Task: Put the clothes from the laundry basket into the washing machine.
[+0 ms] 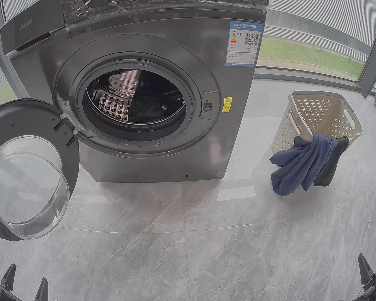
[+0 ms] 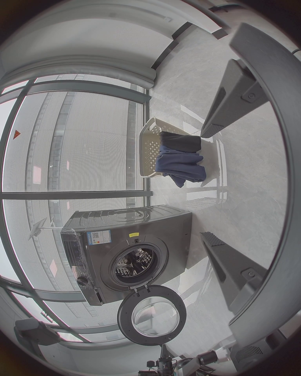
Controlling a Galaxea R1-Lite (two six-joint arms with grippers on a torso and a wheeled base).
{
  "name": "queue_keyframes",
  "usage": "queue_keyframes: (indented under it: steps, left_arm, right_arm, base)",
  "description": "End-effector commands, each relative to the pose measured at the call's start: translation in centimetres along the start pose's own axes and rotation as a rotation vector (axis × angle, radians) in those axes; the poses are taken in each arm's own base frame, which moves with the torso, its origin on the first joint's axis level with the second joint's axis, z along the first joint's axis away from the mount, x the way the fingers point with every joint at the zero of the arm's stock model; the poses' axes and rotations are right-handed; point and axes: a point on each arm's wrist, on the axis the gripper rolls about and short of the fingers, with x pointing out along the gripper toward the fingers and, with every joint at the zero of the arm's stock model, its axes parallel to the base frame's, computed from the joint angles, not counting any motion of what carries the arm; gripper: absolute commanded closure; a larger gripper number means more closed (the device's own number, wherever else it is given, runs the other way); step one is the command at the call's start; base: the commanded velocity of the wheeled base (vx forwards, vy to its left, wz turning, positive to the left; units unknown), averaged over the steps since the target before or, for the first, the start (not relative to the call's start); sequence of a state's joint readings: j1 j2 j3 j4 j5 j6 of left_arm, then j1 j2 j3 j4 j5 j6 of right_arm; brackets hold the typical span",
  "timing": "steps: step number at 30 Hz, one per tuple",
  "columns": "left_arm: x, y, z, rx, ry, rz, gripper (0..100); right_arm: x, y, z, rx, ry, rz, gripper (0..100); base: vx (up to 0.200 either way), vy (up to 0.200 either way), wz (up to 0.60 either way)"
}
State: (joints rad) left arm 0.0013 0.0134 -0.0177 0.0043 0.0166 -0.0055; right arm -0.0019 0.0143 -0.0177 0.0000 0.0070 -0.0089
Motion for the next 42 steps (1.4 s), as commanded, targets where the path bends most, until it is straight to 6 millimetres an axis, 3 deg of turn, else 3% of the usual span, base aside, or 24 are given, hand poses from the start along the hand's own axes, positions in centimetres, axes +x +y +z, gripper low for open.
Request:
queue_keyframes:
  steps: [1,7,16,25,34,42]
  left_arm:
    - [0.05,0.00,-0.52,0.000,0.008,0.001,0]
    - [0.05,0.00,-0.52,0.003,0.008,0.001,0]
    - [0.05,0.00,-0.52,-0.002,0.008,0.001,0]
    - [0.05,0.00,-0.52,-0.002,0.008,0.001,0]
    - [0.05,0.01,-0.52,-0.005,0.008,0.002,0]
    - [0.05,0.01,-0.52,-0.010,0.008,0.002,0]
  right_arm:
    - [0.01,0.00,-0.48,0.000,0.002,0.001,0]
    - [0.01,0.00,-0.48,0.000,0.002,0.001,0]
    - [0.01,0.00,-0.48,-0.002,0.002,0.001,0]
    - [0.01,0.00,-0.48,-0.002,0.002,0.001,0]
    - [0.01,0.00,-0.48,-0.002,0.002,0.001,0]
    - [0.01,0.00,-0.48,-0.002,0.002,0.001,0]
  base:
    - [0.000,-0.200,0.00]
    - [0.000,-0.200,0.00]
    - [0.000,0.000,-0.20]
    - [0.000,-0.200,0.00]
    - [0.000,0.000,0.00]
    - [0.000,-0.200,0.00]
